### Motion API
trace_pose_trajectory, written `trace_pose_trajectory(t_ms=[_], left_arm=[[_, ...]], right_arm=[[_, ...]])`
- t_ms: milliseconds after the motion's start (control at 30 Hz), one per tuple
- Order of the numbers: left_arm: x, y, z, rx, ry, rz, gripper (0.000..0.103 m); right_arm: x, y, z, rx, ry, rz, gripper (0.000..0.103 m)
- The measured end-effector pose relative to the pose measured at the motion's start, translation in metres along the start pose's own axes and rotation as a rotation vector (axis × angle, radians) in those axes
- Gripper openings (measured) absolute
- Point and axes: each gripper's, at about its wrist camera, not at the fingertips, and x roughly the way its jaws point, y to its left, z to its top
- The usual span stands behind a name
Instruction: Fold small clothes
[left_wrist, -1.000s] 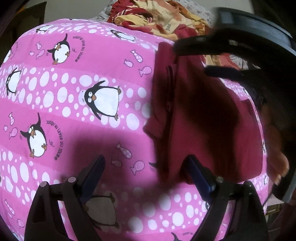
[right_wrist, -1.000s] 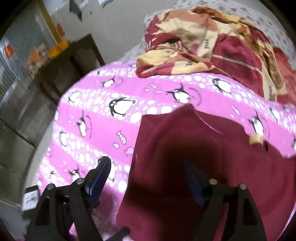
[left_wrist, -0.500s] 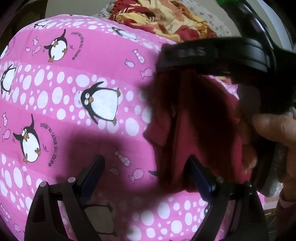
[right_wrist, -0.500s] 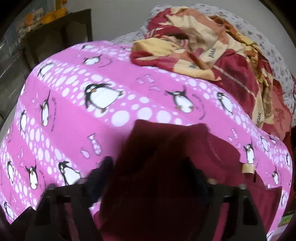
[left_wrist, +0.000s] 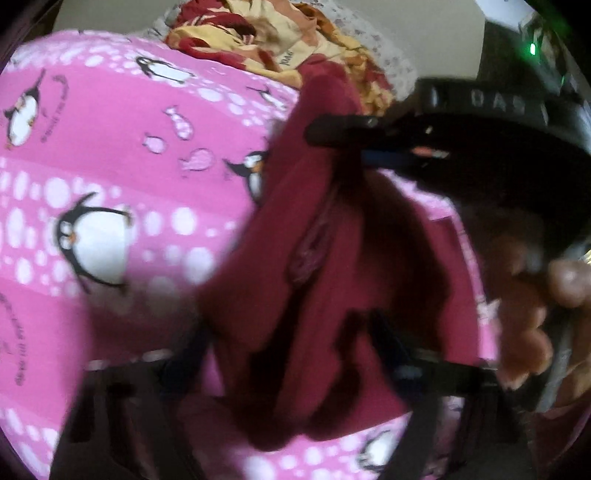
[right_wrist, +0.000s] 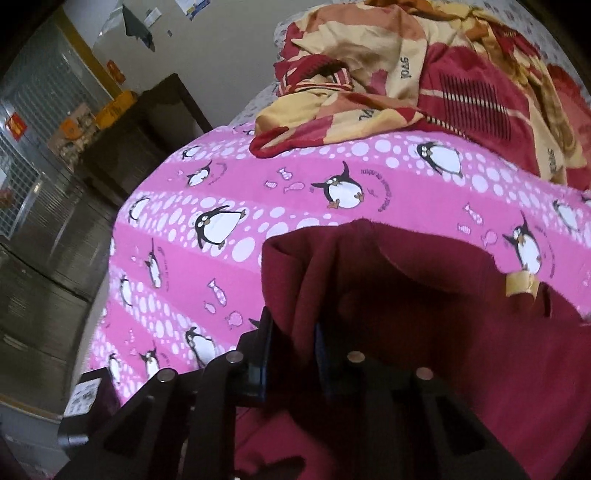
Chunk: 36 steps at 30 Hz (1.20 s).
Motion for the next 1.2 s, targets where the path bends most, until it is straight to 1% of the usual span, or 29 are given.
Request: trace_pose_trajectory(t_ms=[33,67,133,167,200,233,267,333,400,467,533,567,600,633,667,733,833,933,1000,1100,1167,1200], left_arm=[[0.001,-0.001,0.001,-0.002,0.010,-0.002,0.041],[0.002,-0.003,0.001,0.006,0.010,-0.005,0.034],[-0.001,-0.006,0.000,0.033,-0.005,-0.005,0.028],[-0.003,-0.009,-0.001,0.045,-0.012,-0.006,0.025],[-0.006,-0.012,-0.002,0.056,-0.021,-0.008,0.024],[-0.009,-0.015,-0.003,0.063,-0.031,-0.011,0.023],[-0.010,-0.018,-0.003,0.070,-0.036,-0.010,0.022],[-0.013,-0.027,-0.003,0.098,-0.046,-0.005,0.022],[-0.015,-0.035,-0.003,0.133,-0.054,0.008,0.022],[-0.015,-0.045,-0.003,0.162,-0.059,0.023,0.022],[-0.015,-0.051,-0.002,0.170,-0.060,0.031,0.022],[-0.015,-0.053,-0.001,0.173,-0.058,0.035,0.022],[-0.016,-0.054,-0.001,0.174,-0.058,0.037,0.022],[-0.017,-0.057,0.000,0.172,-0.055,0.032,0.022],[-0.018,-0.059,0.000,0.169,-0.054,0.024,0.022],[-0.025,-0.070,0.001,0.168,-0.063,-0.003,0.022],[-0.032,-0.101,0.005,0.209,-0.081,-0.052,0.022],[-0.032,-0.136,0.013,0.253,-0.083,-0.090,0.022],[-0.025,-0.162,0.016,0.286,-0.074,-0.112,0.022],[-0.010,-0.199,0.008,0.346,-0.058,-0.131,0.022],[-0.006,-0.219,-0.008,0.373,-0.043,-0.138,0.022],[0.004,-0.232,-0.012,0.392,-0.028,-0.140,0.022]], right_arm=[[-0.001,0.000,0.000,0.001,-0.002,0.007,0.022],[-0.001,-0.001,0.000,0.008,-0.001,0.016,0.023],[-0.002,-0.003,0.002,0.024,0.007,0.022,0.031],[-0.001,-0.003,0.003,0.031,0.012,0.020,0.047],[-0.002,-0.001,0.003,0.030,0.012,0.018,0.055],[-0.002,0.004,0.005,0.015,0.012,0.012,0.069],[-0.002,0.007,0.006,0.003,0.015,0.003,0.077],[0.002,0.017,0.009,-0.042,0.026,-0.042,0.079],[0.011,0.022,0.011,-0.070,0.057,-0.076,0.081],[0.019,0.022,0.011,-0.086,0.087,-0.106,0.081],[0.015,0.021,0.008,-0.097,0.062,-0.113,0.078],[0.009,0.019,0.005,-0.097,0.039,-0.119,0.065],[0.004,0.016,0.002,-0.100,0.035,-0.108,0.044],[-0.001,0.012,0.000,-0.098,0.029,-0.087,0.035],[-0.010,0.007,-0.002,-0.088,0.008,-0.073,0.030],[-0.031,-0.002,-0.005,-0.074,-0.045,-0.047,0.027],[-0.069,-0.015,-0.009,-0.058,-0.114,-0.029,0.023],[-0.113,-0.041,-0.014,-0.020,-0.183,-0.005,0.021],[-0.140,-0.063,-0.020,0.015,-0.217,-0.005,0.020],[-0.170,-0.100,-0.032,0.079,-0.252,-0.015,0.019],[-0.185,-0.127,-0.045,0.128,-0.269,-0.027,0.018],[-0.190,-0.137,-0.050,0.143,-0.273,-0.032,0.018]])
